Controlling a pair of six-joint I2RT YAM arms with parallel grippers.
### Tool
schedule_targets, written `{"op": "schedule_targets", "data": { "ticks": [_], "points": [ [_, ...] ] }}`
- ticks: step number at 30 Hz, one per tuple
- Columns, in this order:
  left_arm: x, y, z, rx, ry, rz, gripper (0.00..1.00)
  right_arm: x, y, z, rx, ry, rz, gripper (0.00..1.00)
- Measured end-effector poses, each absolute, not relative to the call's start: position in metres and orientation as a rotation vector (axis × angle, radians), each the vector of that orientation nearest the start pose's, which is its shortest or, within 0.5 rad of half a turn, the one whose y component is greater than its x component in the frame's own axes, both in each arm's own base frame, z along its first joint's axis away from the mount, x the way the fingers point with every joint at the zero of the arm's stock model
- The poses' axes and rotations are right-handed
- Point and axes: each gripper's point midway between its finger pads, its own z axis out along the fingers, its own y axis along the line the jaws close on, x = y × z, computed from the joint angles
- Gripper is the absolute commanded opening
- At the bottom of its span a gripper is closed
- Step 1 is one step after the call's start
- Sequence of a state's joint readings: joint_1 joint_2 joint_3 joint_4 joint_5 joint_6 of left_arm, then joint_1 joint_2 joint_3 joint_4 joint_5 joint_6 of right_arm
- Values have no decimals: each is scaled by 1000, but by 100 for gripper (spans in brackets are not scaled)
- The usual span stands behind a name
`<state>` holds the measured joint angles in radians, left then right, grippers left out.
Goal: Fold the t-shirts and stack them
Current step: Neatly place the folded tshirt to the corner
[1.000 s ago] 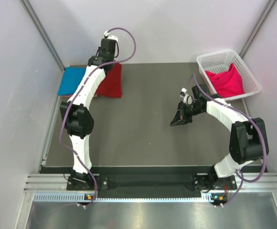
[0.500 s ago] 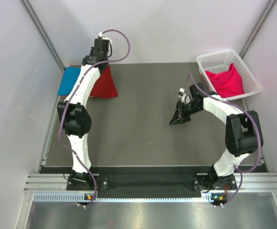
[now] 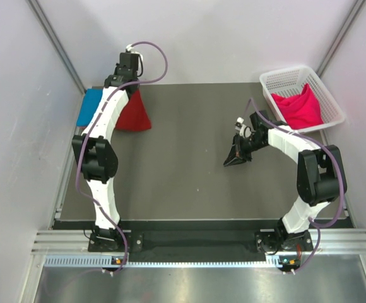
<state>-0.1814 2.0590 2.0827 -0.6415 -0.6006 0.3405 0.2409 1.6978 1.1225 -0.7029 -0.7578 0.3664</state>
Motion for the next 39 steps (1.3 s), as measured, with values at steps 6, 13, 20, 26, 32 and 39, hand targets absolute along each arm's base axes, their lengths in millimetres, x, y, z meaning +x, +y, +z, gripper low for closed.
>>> {"op": "schedule_targets", "data": {
  "ticks": [6,13,20,26,32,39],
  "points": [
    [543,23,273,192,2123,762,0,269,202,98,12,2857,1209,2],
    [539,29,281,188,2110,782,0,269,202,98,11,2857,1209,2],
    [542,32,287,194,2089,796,0,270,202,99,4,2856,1208,1],
    [538,36,293,197,2076,804,0,269,201,98,7,2865,1208,1],
    [533,37,306,194,2051,807,0,268,201,97,9,2868,1208,2],
    [534,39,307,187,2047,809,0,268,201,97,8,2869,1208,1]
  ]
}}
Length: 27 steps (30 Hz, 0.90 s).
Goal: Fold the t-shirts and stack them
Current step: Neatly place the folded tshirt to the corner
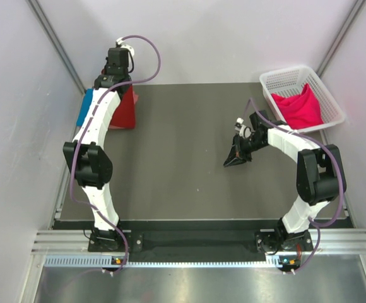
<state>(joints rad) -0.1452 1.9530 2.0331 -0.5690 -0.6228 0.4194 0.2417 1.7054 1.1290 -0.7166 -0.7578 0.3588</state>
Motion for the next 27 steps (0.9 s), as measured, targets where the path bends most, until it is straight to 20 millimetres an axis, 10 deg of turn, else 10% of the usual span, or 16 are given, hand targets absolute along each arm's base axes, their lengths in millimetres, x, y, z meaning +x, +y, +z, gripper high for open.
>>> {"op": "schedule_targets", "data": {
  "ticks": [27],
  "points": [
    [578,69,255,215,2060,956,0,273,202,81,48,2934,1206,1]
  ]
}}
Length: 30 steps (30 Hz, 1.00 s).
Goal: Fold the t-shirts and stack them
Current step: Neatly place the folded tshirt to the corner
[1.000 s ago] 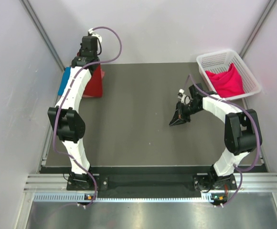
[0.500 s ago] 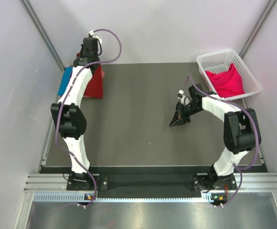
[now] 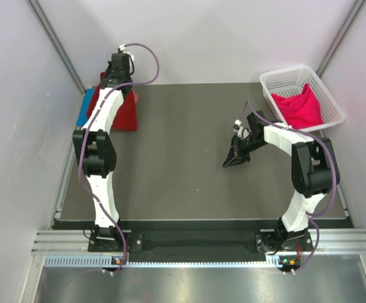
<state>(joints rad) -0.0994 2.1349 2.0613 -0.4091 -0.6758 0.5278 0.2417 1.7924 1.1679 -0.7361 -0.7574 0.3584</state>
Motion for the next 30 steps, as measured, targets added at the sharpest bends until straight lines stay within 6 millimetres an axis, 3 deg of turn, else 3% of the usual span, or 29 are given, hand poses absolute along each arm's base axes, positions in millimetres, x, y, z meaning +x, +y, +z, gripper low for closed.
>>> {"op": "schedule_targets", "data": {
  "ticks": [19,30],
  "points": [
    [612,116,211,160,2033,1170,0,276,203,64,76,2995,1203,1],
    [628,136,198,96,2000,1199,0,271,201,55,93,3040,1194,1]
  ]
}}
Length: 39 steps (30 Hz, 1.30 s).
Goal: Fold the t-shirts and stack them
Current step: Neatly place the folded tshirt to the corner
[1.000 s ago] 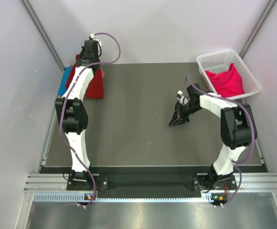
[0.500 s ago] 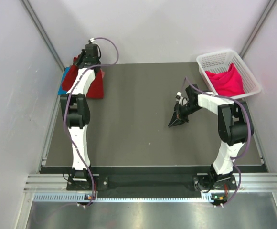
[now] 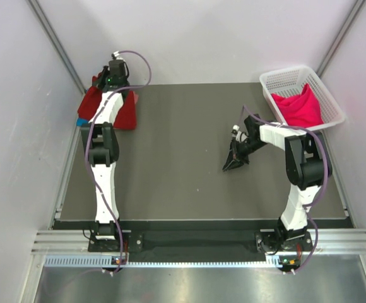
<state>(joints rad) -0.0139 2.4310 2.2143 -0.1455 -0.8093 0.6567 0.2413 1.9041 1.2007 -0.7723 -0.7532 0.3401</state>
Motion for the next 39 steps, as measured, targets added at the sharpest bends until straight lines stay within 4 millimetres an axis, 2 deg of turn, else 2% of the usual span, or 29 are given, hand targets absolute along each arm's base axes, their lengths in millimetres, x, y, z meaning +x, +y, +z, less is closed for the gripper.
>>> {"op": "schedule_targets", "data": {
  "ticks": [7,16,27,34,36,37,39],
  "points": [
    [638,143,186,77,1987,1188,0,270,199,53,98,3054,1185,1],
    [639,183,169,4,2001,1159,0,267,198,45,115,3084,1180,1],
    [655,183,149,-25,1986,1071,0,265,197,43,123,3099,1171,1],
    [658,191,135,-56,1977,1069,1,265,196,42,118,3103,1159,1],
    [657,196,136,-79,1966,1082,12,264,196,42,114,3104,1158,1],
    [656,197,138,-91,1958,1089,41,264,196,42,115,3105,1158,1],
    [654,202,143,-135,1929,1112,64,264,195,41,117,3109,1159,1]
  ]
}}
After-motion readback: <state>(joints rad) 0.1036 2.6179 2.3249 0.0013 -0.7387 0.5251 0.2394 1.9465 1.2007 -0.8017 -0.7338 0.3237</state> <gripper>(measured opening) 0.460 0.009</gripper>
